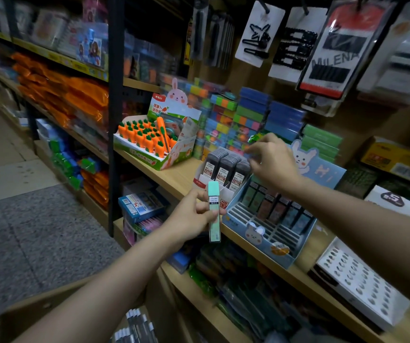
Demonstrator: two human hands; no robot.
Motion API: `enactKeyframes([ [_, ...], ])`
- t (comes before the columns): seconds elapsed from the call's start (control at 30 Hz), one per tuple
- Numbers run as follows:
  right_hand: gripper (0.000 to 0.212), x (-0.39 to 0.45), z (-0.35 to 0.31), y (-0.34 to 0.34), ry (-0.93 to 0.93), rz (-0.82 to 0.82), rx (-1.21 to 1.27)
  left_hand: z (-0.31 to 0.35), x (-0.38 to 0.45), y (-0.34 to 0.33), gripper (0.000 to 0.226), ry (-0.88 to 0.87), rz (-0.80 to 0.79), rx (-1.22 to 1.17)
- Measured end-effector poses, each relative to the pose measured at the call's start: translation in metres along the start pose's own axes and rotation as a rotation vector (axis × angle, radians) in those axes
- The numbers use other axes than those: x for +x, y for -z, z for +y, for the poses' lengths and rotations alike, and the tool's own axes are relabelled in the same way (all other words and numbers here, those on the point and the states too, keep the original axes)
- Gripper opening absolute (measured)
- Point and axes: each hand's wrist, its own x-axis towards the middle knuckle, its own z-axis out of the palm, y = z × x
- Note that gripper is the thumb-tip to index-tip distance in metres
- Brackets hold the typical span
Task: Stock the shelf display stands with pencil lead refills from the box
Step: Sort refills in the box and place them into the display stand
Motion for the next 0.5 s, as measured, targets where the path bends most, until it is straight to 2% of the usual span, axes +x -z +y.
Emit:
enactKeyframes([
  [0.07, 0.019, -0.020, -0.005, 0.014, -0.004, 0.036, 0.208, 0.002, -0.003, -0.005, 0.022, -0.046, -0.006, -0.012],
  [0.13, 0.014, -0.047, -0.011, 0.023, -0.095, -0.055, 0.456, 0.004, -0.007, -0.013, 0.022, -0.089, -0.020, -0.044],
  [0.2, 0.022, -0.073, -0.016, 0.026, -0.214, -0.154, 0.650, 0.006, -0.013, -0.024, 0.022, -0.114, -0.049, -0.084],
  [0.3, 0.035, -0.101, -0.017, 0.029, -0.250, -0.125, 0.685, 0.006, -0.020, -0.043, 0.023, -0.132, -0.124, -0.124],
  [0.43, 0.030, -0.120, -0.009, 0.036, -0.257, -0.112, 0.726, 0.002, -0.025, -0.060, 0.020, -0.145, -0.152, -0.026],
  [0.5, 0.028, -0.122, -0.002, 0.040, -0.241, -0.136, 0.670, 0.000, -0.026, -0.062, 0.019, -0.196, -0.119, 0.116],
])
